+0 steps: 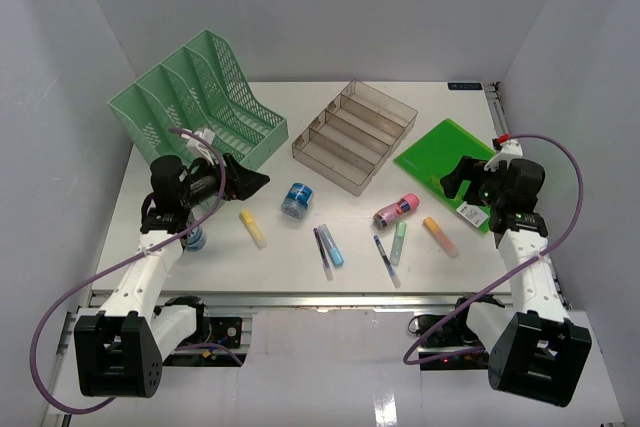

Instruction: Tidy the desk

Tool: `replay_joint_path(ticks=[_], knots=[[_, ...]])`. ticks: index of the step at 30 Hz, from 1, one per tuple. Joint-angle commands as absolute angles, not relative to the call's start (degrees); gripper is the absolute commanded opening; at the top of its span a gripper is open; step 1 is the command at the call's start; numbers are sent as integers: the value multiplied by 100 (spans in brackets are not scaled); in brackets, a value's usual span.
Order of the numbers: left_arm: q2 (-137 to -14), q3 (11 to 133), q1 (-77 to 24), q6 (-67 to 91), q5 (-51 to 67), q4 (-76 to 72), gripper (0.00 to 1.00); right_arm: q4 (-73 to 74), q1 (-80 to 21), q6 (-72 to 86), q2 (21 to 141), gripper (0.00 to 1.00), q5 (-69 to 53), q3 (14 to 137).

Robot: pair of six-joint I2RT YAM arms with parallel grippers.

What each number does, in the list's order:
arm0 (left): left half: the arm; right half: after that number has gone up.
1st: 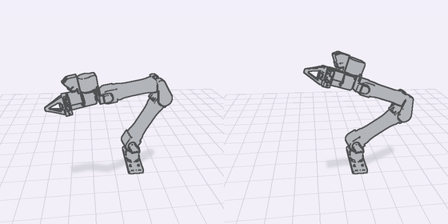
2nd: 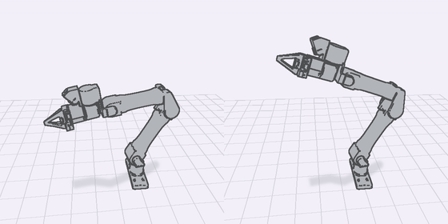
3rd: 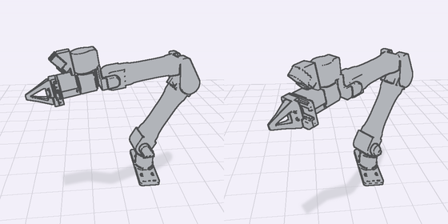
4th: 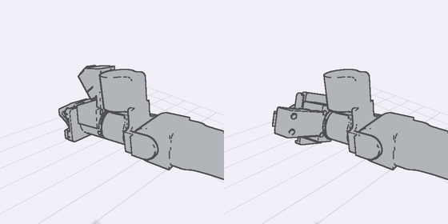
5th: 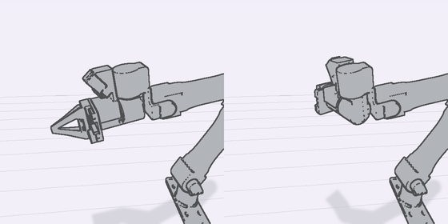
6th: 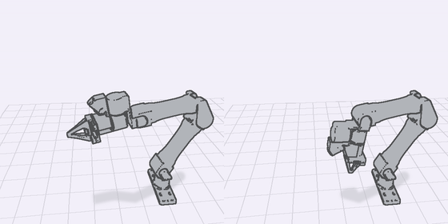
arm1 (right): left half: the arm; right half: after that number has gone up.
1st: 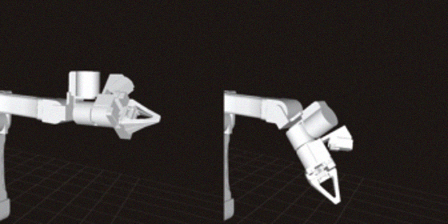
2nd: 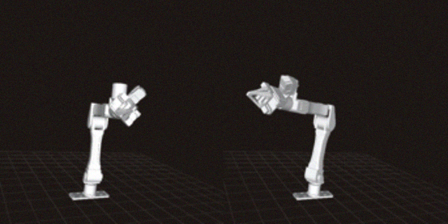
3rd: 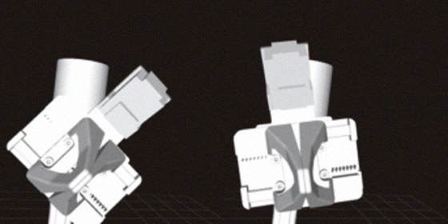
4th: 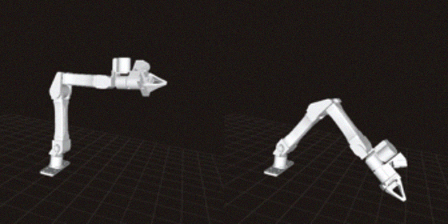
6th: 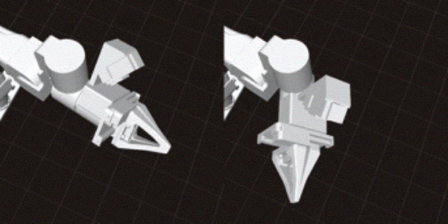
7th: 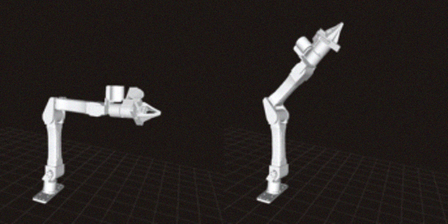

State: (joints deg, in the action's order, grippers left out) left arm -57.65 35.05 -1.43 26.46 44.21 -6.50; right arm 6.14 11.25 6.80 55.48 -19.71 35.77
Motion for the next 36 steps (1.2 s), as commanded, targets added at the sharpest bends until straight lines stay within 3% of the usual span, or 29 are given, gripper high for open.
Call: replay_joint_path(ticks=[1, 7, 15, 20, 25, 36], knots=[[-5687, 3524, -132, 2646, 4571, -792, 98, 397, 1151, -201, 5507, 90, -2675, 3588], [-5720, 3531, -139, 2679, 4619, -806, 98, 1206, 1041, -2625, 5569, 90, -4761, 3647], [-5730, 3528, -153, 2689, 4653, -817, 98, 4847, 272, -7161, 6610, 90, -5182, 4992], [-5757, 3516, -167, 2663, 4641, -808, 98, 5521, 7, -10156, 6756, 90, -4793, 5040], [-5792, 3539, -213, 2626, 4623, -751, 98, 5704, -873, -10768, 7442, 97, -4200, 5536], [-5855, 3577, -255, 2594, 4658, -728, 98, 5178, -1461, -10171, 8535, 80, -3901, 6028]])
